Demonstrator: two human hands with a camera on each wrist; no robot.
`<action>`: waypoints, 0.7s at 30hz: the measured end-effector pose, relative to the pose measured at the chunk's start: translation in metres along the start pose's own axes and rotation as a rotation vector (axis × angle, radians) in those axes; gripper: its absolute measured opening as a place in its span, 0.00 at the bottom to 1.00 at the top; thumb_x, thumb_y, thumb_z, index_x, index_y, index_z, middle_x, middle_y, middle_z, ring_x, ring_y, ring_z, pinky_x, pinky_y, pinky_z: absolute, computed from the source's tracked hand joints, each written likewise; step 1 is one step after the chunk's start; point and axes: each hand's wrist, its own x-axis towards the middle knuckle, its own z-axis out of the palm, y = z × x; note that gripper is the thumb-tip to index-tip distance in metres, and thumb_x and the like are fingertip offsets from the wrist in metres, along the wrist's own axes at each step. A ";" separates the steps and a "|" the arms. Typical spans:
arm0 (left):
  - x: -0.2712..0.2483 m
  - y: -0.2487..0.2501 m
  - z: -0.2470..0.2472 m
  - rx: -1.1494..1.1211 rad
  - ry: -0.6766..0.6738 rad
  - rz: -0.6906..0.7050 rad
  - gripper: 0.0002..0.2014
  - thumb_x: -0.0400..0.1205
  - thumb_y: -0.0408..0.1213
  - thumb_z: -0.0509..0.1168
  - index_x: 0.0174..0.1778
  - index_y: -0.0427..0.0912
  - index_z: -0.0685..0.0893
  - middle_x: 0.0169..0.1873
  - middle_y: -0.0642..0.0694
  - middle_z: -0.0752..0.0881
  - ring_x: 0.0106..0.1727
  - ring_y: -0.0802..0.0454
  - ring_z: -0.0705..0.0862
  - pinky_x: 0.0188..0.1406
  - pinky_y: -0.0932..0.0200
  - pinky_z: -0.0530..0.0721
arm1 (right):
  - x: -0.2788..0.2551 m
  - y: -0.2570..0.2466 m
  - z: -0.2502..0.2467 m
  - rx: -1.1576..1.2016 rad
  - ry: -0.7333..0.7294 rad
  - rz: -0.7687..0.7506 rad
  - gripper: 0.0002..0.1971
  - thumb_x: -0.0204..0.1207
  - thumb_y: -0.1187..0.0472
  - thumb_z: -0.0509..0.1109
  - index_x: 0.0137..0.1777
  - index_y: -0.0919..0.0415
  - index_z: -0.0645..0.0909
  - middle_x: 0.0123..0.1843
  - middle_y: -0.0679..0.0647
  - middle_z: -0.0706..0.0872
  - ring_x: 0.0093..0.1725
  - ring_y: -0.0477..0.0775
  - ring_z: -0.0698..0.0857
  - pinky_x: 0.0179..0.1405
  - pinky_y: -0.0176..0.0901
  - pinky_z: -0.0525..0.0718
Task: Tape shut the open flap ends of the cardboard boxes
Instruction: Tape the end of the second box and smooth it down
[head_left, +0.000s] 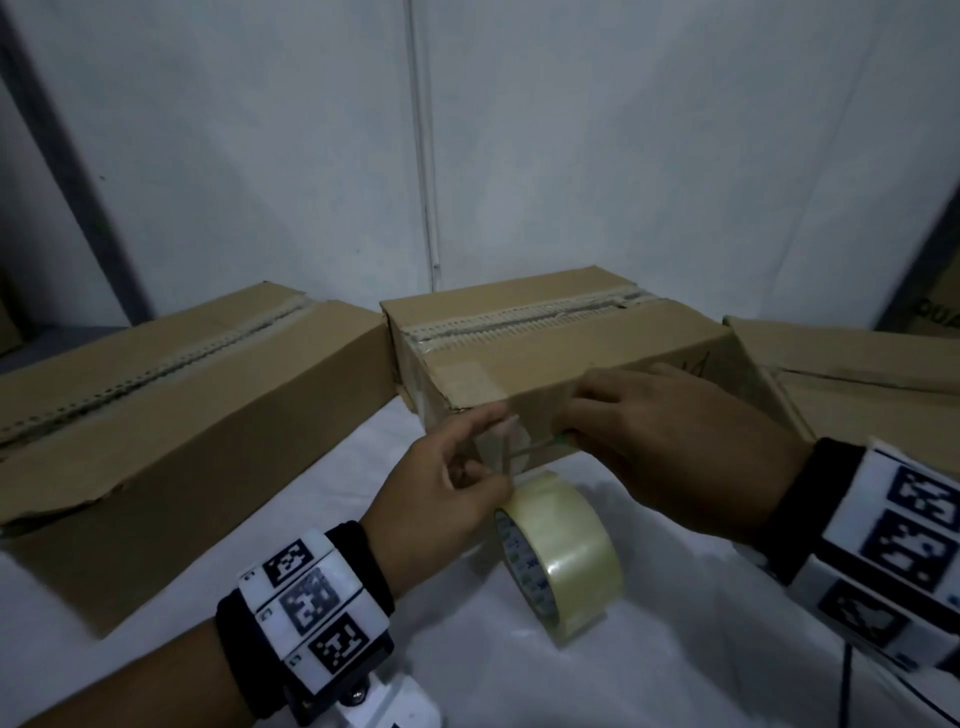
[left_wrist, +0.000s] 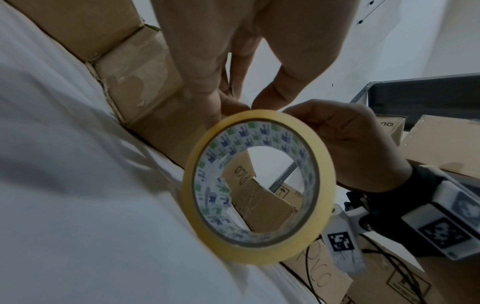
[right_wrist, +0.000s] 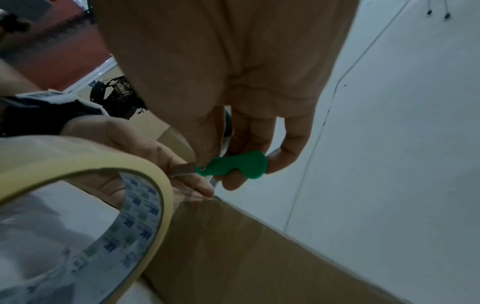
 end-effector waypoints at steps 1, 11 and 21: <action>0.000 0.001 0.000 -0.006 -0.004 0.005 0.28 0.78 0.22 0.64 0.73 0.46 0.74 0.52 0.54 0.85 0.32 0.60 0.79 0.40 0.64 0.82 | 0.001 0.000 0.001 -0.014 -0.001 -0.012 0.11 0.72 0.66 0.74 0.52 0.54 0.83 0.46 0.52 0.85 0.39 0.58 0.84 0.40 0.53 0.84; -0.001 0.007 0.000 -0.020 -0.049 0.061 0.30 0.78 0.20 0.64 0.74 0.49 0.73 0.67 0.58 0.77 0.37 0.62 0.83 0.43 0.64 0.83 | 0.003 -0.009 0.000 -0.129 0.069 -0.092 0.26 0.69 0.62 0.45 0.51 0.56 0.86 0.41 0.55 0.86 0.35 0.58 0.84 0.37 0.52 0.83; 0.000 0.007 -0.002 -0.040 -0.076 0.065 0.29 0.78 0.20 0.64 0.75 0.44 0.71 0.68 0.56 0.76 0.54 0.76 0.82 0.47 0.74 0.82 | 0.002 -0.007 0.002 -0.129 0.200 -0.177 0.15 0.70 0.66 0.57 0.54 0.57 0.78 0.38 0.58 0.85 0.31 0.59 0.82 0.33 0.52 0.82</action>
